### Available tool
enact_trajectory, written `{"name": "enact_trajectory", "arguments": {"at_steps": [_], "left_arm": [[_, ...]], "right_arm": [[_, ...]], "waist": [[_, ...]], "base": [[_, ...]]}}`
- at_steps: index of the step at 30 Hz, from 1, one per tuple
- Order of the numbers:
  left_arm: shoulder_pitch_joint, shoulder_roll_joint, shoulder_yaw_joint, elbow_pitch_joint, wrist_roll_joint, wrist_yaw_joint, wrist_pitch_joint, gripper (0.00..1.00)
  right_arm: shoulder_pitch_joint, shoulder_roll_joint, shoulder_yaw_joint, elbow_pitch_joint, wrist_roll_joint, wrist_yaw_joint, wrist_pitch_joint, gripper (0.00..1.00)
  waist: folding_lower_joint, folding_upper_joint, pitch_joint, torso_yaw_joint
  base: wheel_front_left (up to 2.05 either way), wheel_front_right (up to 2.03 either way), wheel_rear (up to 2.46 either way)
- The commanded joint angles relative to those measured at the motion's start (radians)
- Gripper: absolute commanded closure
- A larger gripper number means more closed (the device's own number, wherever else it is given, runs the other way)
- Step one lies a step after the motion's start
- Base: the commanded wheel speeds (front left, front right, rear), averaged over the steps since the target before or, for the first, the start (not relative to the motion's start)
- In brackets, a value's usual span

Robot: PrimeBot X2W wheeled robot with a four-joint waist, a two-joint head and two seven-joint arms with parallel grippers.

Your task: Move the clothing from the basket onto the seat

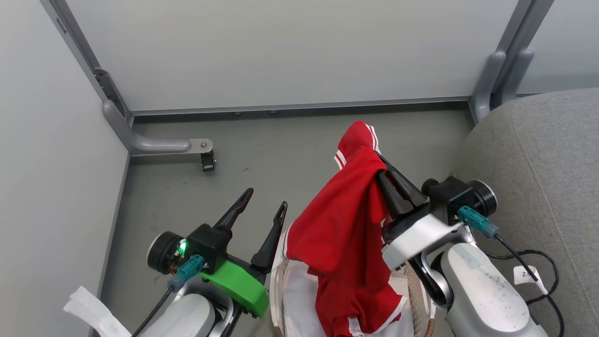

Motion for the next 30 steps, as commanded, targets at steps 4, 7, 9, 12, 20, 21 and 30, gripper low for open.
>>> {"name": "enact_trajectory", "arguments": {"at_steps": [4,7,9,12,20,21,30], "left_arm": [[0.048,-0.021,0.045,0.009,0.023,-0.023,-0.003,0.0],[0.068,-0.031,0.073,0.012,0.043,-0.033,-0.003,0.0],[0.076,-0.038,0.09,0.009,0.055,-0.039,-0.003,0.0],[0.086,-0.047,0.115,0.003,0.075,-0.047,-0.002,0.0],[0.064,-0.067,0.154,-0.001,0.136,-0.082,-0.002,0.0],[0.058,-0.068,0.154,0.005,0.145,-0.088,-0.003,0.0],[0.013,-0.071,0.124,0.053,0.189,-0.129,-0.002,0.0]], "right_arm": [[0.022,-0.004,-0.037,-0.013,-0.015,-0.001,-0.005,1.0],[0.024,-0.004,-0.067,-0.022,-0.029,-0.001,-0.005,1.0],[0.023,-0.004,-0.09,-0.033,-0.041,-0.001,-0.005,1.0],[0.021,-0.004,-0.126,-0.053,-0.058,-0.001,-0.005,1.0],[0.017,-0.004,-0.227,-0.097,-0.086,-0.001,-0.005,1.0],[0.02,-0.003,-0.238,-0.1,-0.084,-0.001,-0.005,1.0],[0.044,-0.002,-0.292,-0.117,-0.064,-0.001,-0.005,1.0]], "waist": [[0.0,0.0115,0.0,-0.006],[0.0,0.0115,0.006,-0.024],[0.0,0.0115,0.013,-0.048],[0.0,0.0115,0.031,-0.098],[0.0,0.0115,0.105,-0.288],[0.0,0.0115,0.116,-0.317],[0.0,0.0115,0.182,-0.488]], "base": [[0.0,0.0,0.0],[0.0,0.0,0.0],[0.0,0.0,0.0],[0.0,0.0,0.0],[0.0,0.0,0.0],[0.0,0.0,0.0],[0.0,0.0,0.0]]}}
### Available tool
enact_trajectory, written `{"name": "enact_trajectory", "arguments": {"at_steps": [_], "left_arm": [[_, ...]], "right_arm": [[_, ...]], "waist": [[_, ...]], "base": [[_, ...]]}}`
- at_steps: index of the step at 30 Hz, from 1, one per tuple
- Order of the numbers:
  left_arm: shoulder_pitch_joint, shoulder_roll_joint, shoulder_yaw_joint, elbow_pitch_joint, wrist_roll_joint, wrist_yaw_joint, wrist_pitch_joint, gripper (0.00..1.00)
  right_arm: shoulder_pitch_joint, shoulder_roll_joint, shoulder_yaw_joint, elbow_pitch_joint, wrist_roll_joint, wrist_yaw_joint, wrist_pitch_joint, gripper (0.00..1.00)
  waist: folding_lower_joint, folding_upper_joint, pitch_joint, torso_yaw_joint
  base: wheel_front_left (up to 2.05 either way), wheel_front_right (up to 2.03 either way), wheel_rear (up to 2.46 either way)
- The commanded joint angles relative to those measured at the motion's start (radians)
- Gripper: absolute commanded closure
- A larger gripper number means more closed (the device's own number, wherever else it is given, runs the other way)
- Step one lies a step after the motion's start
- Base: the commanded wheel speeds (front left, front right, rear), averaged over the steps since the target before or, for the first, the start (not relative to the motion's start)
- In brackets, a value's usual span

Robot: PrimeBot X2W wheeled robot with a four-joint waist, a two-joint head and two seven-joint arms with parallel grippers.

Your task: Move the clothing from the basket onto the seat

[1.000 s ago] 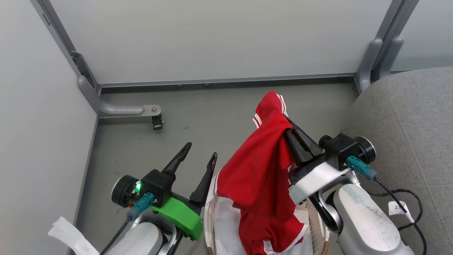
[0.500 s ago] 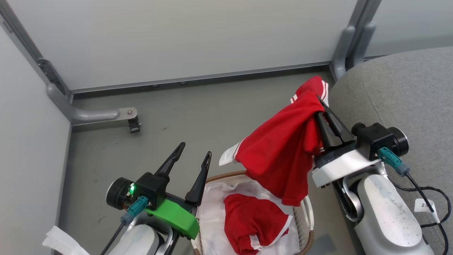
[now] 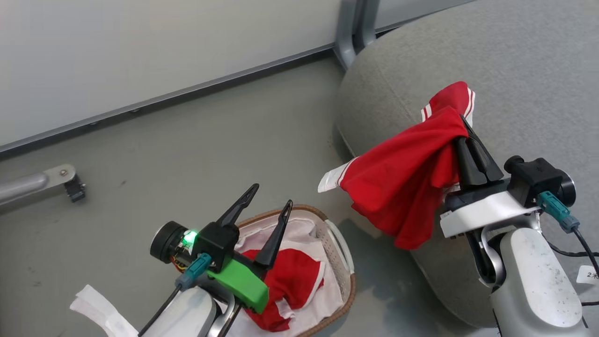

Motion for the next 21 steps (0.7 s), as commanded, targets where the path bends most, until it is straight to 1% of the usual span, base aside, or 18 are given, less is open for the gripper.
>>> {"name": "enact_trajectory", "arguments": {"at_steps": [1,6,10,13,16,19,21], "left_arm": [[-0.021,0.004,-0.003,0.007,0.006,-0.006,-0.001,0.0],[-0.036,0.002,-0.026,0.024,0.021,-0.018,-0.001,0.0],[-0.046,-0.003,-0.044,0.032,0.029,-0.025,-0.001,0.0],[-0.055,-0.006,-0.058,0.034,0.037,-0.028,-0.001,0.0],[-0.064,-0.004,-0.069,0.033,0.044,-0.03,-0.001,0.0],[-0.075,0.001,-0.077,0.029,0.052,-0.027,0.003,0.0],[-0.081,0.006,-0.079,0.023,0.055,-0.023,0.005,0.0]], "right_arm": [[0.011,0.0,0.0,-0.003,0.008,-0.001,-0.005,1.0],[0.01,0.0,-0.01,0.007,0.018,-0.001,-0.005,1.0],[-0.005,0.0,-0.013,0.019,0.023,-0.001,-0.005,1.0],[-0.044,-0.001,-0.018,0.016,0.005,-0.001,-0.005,1.0],[-0.118,-0.001,-0.047,0.018,-0.038,-0.001,-0.005,1.0],[-0.227,-0.003,-0.103,0.024,-0.103,-0.001,-0.005,1.0],[-0.308,-0.013,-0.162,0.033,-0.124,-0.001,-0.005,1.0]], "waist": [[0.0,0.0114,0.079,-0.131],[0.0,0.0114,0.095,-0.161],[0.0,0.0114,0.101,-0.159],[0.0,0.0114,0.106,-0.144],[0.0,0.0114,0.117,-0.125],[0.0,0.0114,0.132,-0.095],[0.0,0.0114,0.146,-0.073]], "base": [[0.0,0.0,0.0],[0.0,0.0,0.0],[0.0,0.0,0.0],[0.0,0.0,0.0],[0.0,0.0,0.0],[0.0,0.0,0.0],[0.0,0.0,0.0]]}}
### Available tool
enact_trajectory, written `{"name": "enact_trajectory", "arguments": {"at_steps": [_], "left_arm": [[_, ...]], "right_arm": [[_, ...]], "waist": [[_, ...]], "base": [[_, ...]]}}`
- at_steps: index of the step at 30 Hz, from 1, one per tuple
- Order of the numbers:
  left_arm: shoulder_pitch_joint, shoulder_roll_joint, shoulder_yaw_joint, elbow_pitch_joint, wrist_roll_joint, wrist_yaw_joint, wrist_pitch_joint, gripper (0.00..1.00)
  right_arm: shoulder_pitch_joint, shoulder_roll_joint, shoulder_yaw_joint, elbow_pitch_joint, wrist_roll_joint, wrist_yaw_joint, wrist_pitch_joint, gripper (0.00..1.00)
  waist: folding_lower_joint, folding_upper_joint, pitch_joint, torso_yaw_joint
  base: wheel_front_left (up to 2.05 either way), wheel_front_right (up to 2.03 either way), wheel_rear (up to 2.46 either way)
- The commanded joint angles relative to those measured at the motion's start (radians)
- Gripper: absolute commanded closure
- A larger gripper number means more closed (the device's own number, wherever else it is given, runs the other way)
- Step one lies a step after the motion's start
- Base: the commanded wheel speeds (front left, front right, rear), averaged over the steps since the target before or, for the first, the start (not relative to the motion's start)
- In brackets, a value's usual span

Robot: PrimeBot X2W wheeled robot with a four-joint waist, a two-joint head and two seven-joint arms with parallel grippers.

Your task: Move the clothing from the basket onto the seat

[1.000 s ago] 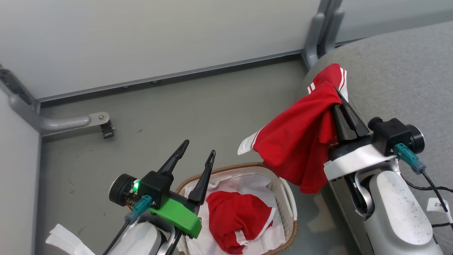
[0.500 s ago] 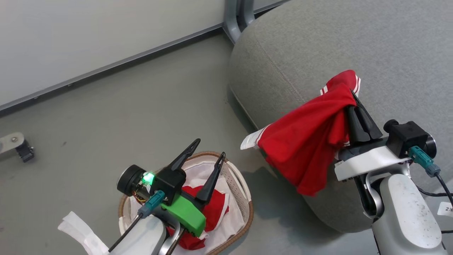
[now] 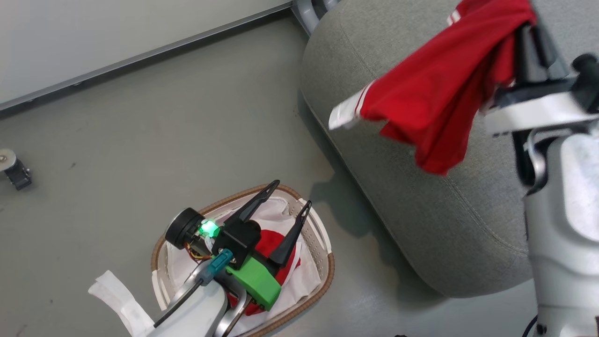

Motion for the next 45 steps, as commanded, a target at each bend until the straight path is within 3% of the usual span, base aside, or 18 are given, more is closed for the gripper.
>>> {"name": "enact_trajectory", "arguments": {"at_steps": [1,13,21,24,30,35,41,42,43,44,45], "left_arm": [[-0.019,0.01,0.0,-0.006,0.004,0.005,0.0,0.0],[-0.061,0.045,-0.016,-0.075,0.025,0.01,0.055,0.0],[-0.117,0.064,-0.017,-0.181,0.049,0.017,0.097,0.0],[-0.133,0.068,-0.019,-0.213,0.057,0.022,0.11,0.0],[-0.14,0.091,-0.011,-0.25,0.051,0.034,0.135,0.0],[-0.141,0.098,-0.013,-0.252,0.049,0.038,0.14,0.0],[-0.144,0.101,-0.01,-0.237,0.04,0.041,0.132,0.0],[-0.143,0.102,-0.008,-0.233,0.039,0.043,0.128,0.0],[-0.141,0.102,-0.007,-0.23,0.038,0.044,0.123,0.0],[-0.138,0.102,-0.006,-0.226,0.034,0.044,0.121,0.0],[-0.135,0.101,-0.005,-0.221,0.031,0.046,0.115,0.0]], "right_arm": [[-0.054,-0.022,-0.033,0.016,-0.013,-0.002,-0.005,1.0],[-0.469,-0.265,-0.216,0.257,-0.155,-0.002,0.0,1.0],[-0.526,-0.377,-0.34,0.386,-0.216,-0.002,0.003,1.0],[-0.499,-0.372,-0.397,0.421,-0.227,-0.002,-0.002,1.0],[-0.44,-0.296,-0.452,0.51,-0.285,-0.002,-0.004,1.0],[-0.393,-0.226,-0.444,0.552,-0.327,-0.002,-0.004,1.0],[-0.355,-0.191,-0.42,0.569,-0.341,-0.002,-0.005,1.0],[-0.349,-0.186,-0.418,0.566,-0.338,-0.002,-0.005,0.84],[-0.343,-0.183,-0.415,0.56,-0.334,-0.002,-0.005,0.56],[-0.335,-0.179,-0.409,0.555,-0.33,-0.002,-0.005,0.0],[-0.325,-0.177,-0.406,0.552,-0.327,-0.002,-0.005,0.0]], "waist": [[0.0,0.0115,0.03,0.042],[0.0,0.0115,0.157,0.191],[0.0,0.0115,0.29,0.254],[0.0,0.0115,0.331,0.264],[0.0,0.0115,0.4,0.25],[0.0,0.0115,0.413,0.237],[0.0,0.0115,0.401,0.23],[0.0,0.0115,0.396,0.23],[0.0,0.0115,0.391,0.23],[0.0,0.0115,0.385,0.23],[0.0,0.0115,0.377,0.23]], "base": [[0.0,0.0,0.0],[0.0,0.0,0.0],[0.0,0.0,0.0],[0.0,0.0,0.0],[0.0,0.0,0.0],[0.0,0.0,0.0],[0.0,0.0,0.0],[0.0,0.0,0.0],[0.0,0.0,0.0],[0.0,0.0,0.0],[0.0,0.0,0.0]]}}
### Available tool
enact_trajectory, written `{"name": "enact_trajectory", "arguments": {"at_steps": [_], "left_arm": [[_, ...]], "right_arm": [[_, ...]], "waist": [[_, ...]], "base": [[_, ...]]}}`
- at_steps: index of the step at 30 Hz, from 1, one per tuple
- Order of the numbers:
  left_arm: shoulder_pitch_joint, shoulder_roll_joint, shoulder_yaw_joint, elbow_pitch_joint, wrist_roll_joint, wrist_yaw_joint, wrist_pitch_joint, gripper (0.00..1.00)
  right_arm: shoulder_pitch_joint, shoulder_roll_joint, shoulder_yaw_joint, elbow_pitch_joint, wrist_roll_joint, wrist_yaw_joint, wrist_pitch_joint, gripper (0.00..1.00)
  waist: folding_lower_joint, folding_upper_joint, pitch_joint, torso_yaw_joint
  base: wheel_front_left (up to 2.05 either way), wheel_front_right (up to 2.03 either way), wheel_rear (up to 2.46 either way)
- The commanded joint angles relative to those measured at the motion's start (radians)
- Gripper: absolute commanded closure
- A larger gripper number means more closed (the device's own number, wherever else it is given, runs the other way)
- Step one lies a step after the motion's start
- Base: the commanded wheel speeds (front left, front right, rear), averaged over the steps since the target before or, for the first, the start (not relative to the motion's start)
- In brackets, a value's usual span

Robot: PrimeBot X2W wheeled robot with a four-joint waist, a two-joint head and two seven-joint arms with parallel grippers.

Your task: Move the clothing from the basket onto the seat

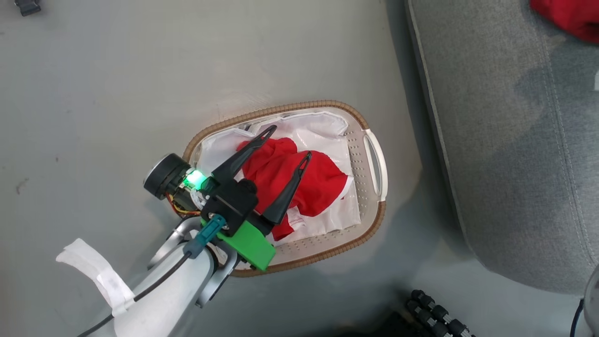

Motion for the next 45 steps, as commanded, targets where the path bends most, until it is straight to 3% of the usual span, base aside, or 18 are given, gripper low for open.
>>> {"name": "enact_trajectory", "arguments": {"at_steps": [1,14,22,33,40,45], "left_arm": [[-0.003,0.005,0.004,0.007,-0.007,0.006,-0.011,0.0],[0.053,-0.023,0.046,0.088,-0.071,0.033,-0.097,0.0],[0.115,-0.063,0.124,0.147,-0.126,0.057,-0.13,0.0],[0.319,-0.137,0.387,0.126,-0.113,0.072,-0.131,0.0],[0.446,-0.173,0.562,0.105,-0.072,0.078,-0.13,0.0],[0.522,-0.195,0.636,0.101,-0.042,0.048,-0.13,0.0]], "right_arm": [[0.029,0.004,0.011,-0.007,0.012,-0.001,-0.005,0.0],[0.222,0.008,0.193,-0.09,0.085,-0.001,-0.005,0.0],[0.262,0.011,0.274,-0.096,0.142,-0.001,-0.005,0.0],[0.314,0.078,0.369,-0.1,0.25,-0.001,-0.005,0.0],[0.463,0.159,0.362,-0.222,0.336,-0.001,-0.004,0.0],[0.605,0.178,0.41,-0.299,0.399,-0.001,-0.004,0.0]], "waist": [[-0.0001,0.0115,-0.022,-0.001],[-0.0001,0.0115,-0.199,-0.004],[-0.0001,0.0115,-0.366,0.035],[-0.0001,0.0115,-0.574,0.157],[-0.0001,0.0115,-0.628,0.221],[-0.0001,0.0115,-0.65,0.249]], "base": [[0.0,0.0,0.0],[0.0,0.0,0.0],[0.0,0.0,0.0],[0.0,0.0,0.0],[0.0,0.0,0.0],[0.0,0.0,0.0]]}}
